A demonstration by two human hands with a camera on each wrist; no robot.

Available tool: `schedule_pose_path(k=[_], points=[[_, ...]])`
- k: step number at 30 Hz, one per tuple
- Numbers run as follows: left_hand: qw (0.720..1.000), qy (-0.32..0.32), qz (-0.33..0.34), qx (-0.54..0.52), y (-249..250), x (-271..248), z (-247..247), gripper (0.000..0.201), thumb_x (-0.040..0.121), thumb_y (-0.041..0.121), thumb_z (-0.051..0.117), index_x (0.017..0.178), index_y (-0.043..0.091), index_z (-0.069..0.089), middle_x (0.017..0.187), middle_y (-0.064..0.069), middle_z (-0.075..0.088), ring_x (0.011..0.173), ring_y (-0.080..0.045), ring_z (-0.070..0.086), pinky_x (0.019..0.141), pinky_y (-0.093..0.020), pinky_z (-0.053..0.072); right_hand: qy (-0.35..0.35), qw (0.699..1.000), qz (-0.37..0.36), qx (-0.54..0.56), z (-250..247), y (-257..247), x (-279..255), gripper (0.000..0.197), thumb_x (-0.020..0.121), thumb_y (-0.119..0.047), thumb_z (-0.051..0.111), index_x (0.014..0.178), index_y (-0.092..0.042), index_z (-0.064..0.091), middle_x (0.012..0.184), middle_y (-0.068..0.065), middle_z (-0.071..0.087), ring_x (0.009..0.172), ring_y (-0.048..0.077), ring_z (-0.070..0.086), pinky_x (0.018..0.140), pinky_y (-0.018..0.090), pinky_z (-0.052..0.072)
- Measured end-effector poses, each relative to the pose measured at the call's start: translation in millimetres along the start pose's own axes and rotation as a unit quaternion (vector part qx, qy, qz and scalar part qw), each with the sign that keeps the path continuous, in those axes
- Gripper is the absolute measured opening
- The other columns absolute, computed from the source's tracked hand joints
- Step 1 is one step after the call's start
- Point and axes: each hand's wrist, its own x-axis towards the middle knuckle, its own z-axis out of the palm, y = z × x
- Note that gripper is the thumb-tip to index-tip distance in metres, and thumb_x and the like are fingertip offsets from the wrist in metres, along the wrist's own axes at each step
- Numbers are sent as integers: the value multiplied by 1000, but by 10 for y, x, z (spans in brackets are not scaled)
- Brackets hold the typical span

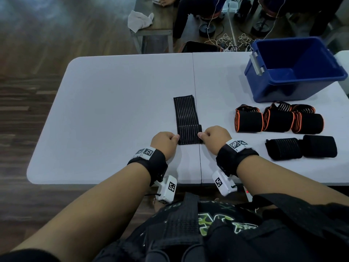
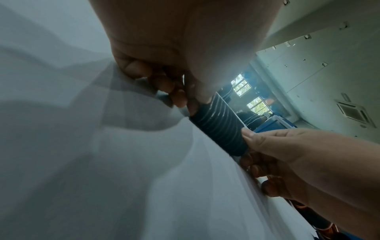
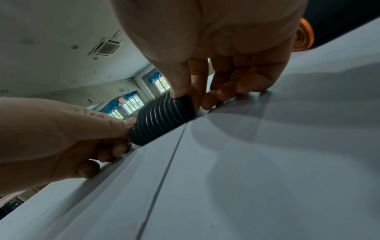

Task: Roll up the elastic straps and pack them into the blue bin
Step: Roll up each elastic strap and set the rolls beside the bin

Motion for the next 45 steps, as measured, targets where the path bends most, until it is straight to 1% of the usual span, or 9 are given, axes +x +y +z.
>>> schedule_pose_path(k=[5, 8, 14, 19, 24, 30, 35, 41, 45], points=[[1000, 12, -23, -2, 18, 26, -11, 29, 99, 35, 55, 87, 13, 70, 78, -1, 67, 81, -22, 64, 72, -30, 48, -32, 998, 30, -45, -42, -88, 46, 51, 99, -43, 51, 60, -11, 48, 59, 5, 48, 62, 25, 52, 58, 29, 40], [998, 42, -15, -40, 58, 12, -51, 11, 93, 28, 63, 101, 24, 56, 82, -1, 71, 79, -17, 65, 69, -31, 48, -40, 993, 14, -111, -49, -143, 26, 42, 100, -43, 49, 87, -5, 63, 80, 9, 61, 84, 30, 63, 69, 31, 44], [998, 40, 46, 2, 100, -16, -22, 25, 98, 15, 53, 118, 30, 55, 92, 4, 70, 80, -8, 62, 67, -22, 43, 24, 992, -90, -84, -24, -159, -41, 34, 99, -22, 52, 130, -14, 41, 90, 11, 63, 82, 30, 61, 73, 40, 53], [995, -7, 69, 74, 88, -11, -34, 57, 88, 5, 54, 141, 24, 49, 109, -5, 63, 100, -23, 60, 91, -34, 50, -41, 987, -100, -120, -26, -203, 13, 22, 97, -12, 40, 111, -8, 56, 97, 13, 65, 88, 32, 61, 71, 36, 46], [997, -14, 65, 40, 10, 48, -38, 57, 88, 19, 67, 141, 27, 50, 106, -11, 66, 100, -26, 61, 89, -34, 49, -85, 987, -109, -78, -105, -166, 38, 22, 84, -20, 55, 106, -16, 55, 85, 1, 59, 81, 23, 57, 68, 31, 43], [999, -19, 31, -33, 37, 140, -77, 38, 95, 27, 62, 133, 26, 57, 85, 4, 60, 87, -21, 60, 78, -26, 42, -59, 992, -112, 27, -124, -17, 145, 13, 87, -15, 59, 96, -15, 69, 82, 7, 69, 79, 25, 63, 76, 35, 51], [998, -21, 16, -63, 95, 188, -117, 30, 102, 33, 54, 127, 18, 61, 104, 4, 60, 96, -14, 54, 83, -24, 37, -54, 990, -39, 124, -123, -8, 177, 31, 97, -23, 52, 69, -18, 65, 67, 3, 68, 57, 17, 53, 65, 32, 47], [998, -25, -17, -59, 114, 242, -102, 37, 101, 41, 52, 122, 13, 65, 120, -7, 67, 110, -23, 61, 87, -26, 39, -41, 988, 4, 151, -126, -88, 177, 37, 101, -29, 47, 75, -10, 66, 63, -2, 68, 52, 16, 53, 65, 35, 50], [998, -42, -31, -30, 131, 267, -108, 41, 102, 44, 49, 93, 9, 68, 94, -10, 69, 96, -29, 65, 79, -32, 47, -32, 985, 52, 164, -104, -142, 199, 41, 101, -36, 48, 76, -10, 68, 72, 5, 73, 55, 22, 59, 72, 41, 58]])
